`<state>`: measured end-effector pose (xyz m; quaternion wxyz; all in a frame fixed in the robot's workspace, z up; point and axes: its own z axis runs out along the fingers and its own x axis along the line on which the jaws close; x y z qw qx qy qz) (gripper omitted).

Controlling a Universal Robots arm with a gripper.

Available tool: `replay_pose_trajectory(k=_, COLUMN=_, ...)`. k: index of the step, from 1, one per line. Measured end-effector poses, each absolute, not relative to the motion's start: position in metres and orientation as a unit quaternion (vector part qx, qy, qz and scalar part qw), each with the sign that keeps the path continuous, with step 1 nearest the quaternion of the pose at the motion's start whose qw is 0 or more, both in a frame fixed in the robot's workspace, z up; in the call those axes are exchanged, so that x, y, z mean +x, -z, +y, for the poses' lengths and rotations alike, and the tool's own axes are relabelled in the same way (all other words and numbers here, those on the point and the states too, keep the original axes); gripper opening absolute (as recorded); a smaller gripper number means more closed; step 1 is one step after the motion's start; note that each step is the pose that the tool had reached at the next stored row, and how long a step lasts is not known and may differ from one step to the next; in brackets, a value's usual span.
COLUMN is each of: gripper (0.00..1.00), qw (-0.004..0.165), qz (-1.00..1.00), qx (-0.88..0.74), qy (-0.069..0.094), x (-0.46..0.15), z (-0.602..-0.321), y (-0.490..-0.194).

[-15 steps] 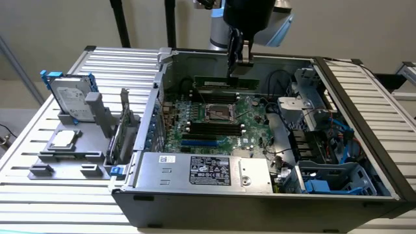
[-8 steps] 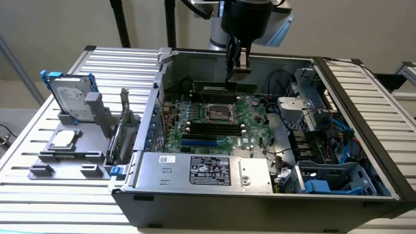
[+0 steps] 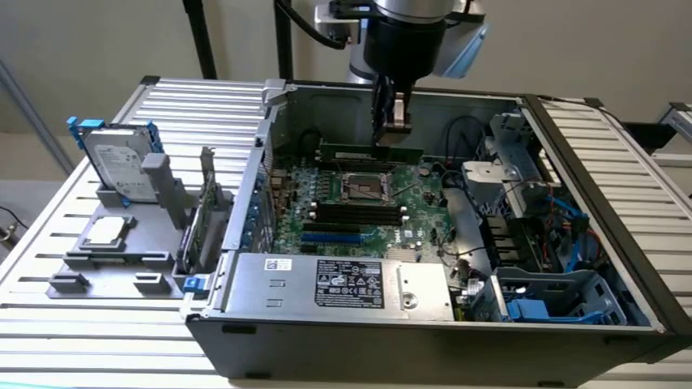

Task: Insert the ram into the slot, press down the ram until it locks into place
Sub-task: 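Insert the ram into the slot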

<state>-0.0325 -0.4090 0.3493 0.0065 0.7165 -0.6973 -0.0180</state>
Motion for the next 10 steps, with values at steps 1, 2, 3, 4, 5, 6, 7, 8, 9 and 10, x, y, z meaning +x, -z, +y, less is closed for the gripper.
replay_pose_trajectory(k=1, gripper=0.13, qw=0.006, qz=-0.697, qx=0.717, qy=0.018, x=-0.033, z=-0.409, y=-0.347)
replay_pose_trajectory(k=2, gripper=0.13, qw=0.007, qz=-0.697, qx=0.717, qy=0.018, x=-0.033, z=-0.409, y=-0.346)
replay_pose_trajectory(k=3, gripper=0.13, qw=0.007, qz=-0.697, qx=0.717, qy=0.018, x=-0.034, z=-0.409, y=-0.344)
replay_pose_trajectory(k=4, gripper=0.13, qw=0.006, qz=-0.697, qx=0.717, qy=0.018, x=-0.034, z=-0.409, y=-0.342)
replay_pose_trajectory(k=5, gripper=0.13, qw=0.006, qz=-0.697, qx=0.717, qy=0.018, x=-0.035, z=-0.409, y=-0.340)
replay_pose_trajectory(k=6, gripper=0.13, qw=0.007, qz=-0.697, qx=0.717, qy=0.018, x=-0.035, z=-0.409, y=-0.338)
replay_pose_trajectory(k=7, gripper=0.13, qw=0.007, qz=-0.697, qx=0.717, qy=0.018, x=-0.036, z=-0.409, y=-0.336)
replay_pose_trajectory(k=8, gripper=0.13, qw=0.006, qz=-0.697, qx=0.717, qy=0.018, x=-0.036, z=-0.409, y=-0.335)
replay_pose_trajectory(k=9, gripper=0.13, qw=0.007, qz=-0.697, qx=0.717, qy=0.018, x=-0.036, z=-0.409, y=-0.333)
replay_pose_trajectory(k=10, gripper=0.13, qw=0.007, qz=-0.697, qx=0.717, qy=0.018, x=-0.037, z=-0.409, y=-0.331)
